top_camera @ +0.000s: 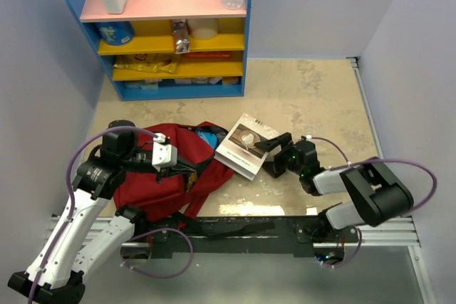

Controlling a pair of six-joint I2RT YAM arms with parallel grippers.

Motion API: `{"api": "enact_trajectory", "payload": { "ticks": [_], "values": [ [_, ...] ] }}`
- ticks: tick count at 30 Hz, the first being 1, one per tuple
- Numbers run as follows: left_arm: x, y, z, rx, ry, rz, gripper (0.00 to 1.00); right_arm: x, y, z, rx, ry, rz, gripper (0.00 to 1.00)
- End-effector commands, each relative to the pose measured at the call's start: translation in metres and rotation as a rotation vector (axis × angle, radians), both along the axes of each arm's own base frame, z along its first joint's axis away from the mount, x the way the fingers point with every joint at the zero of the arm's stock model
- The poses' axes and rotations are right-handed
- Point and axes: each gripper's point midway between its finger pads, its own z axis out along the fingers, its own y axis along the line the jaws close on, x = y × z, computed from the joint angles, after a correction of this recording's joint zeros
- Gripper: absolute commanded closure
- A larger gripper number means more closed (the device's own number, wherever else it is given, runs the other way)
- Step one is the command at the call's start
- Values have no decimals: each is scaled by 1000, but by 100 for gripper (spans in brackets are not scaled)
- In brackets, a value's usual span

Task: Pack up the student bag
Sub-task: Pick up the book from the center of the board, then place the book in the student bag.

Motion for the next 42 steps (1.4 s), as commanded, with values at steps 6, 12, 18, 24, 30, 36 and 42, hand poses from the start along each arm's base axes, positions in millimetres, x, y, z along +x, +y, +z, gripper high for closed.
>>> {"api": "enact_trajectory", "payload": {
  "ticks": [6,12,18,24,30,36,42],
  "values": [
    [-3,-4,20,-46,-60,-51,100,32,41,47,166,-186,58,54],
    [2,-4,14,-33,-52,-32,100,9,42,65,132,-225,149,83],
    [6,-6,13,-34,-46,-34,100,-27,39,75,76,-193,253,71],
    [9,-7,26,-54,-62,-27,100,-61,59,57,115,-32,370,67],
    [1,-8,41,-83,-72,-57,100,-70,83,70,209,11,438,65],
    [-5,-7,40,-82,-77,-81,100,-62,134,105,319,-58,619,66],
    [-11,-4,31,-55,-67,-92,100,-63,162,151,463,-191,748,70]
  ]
}}
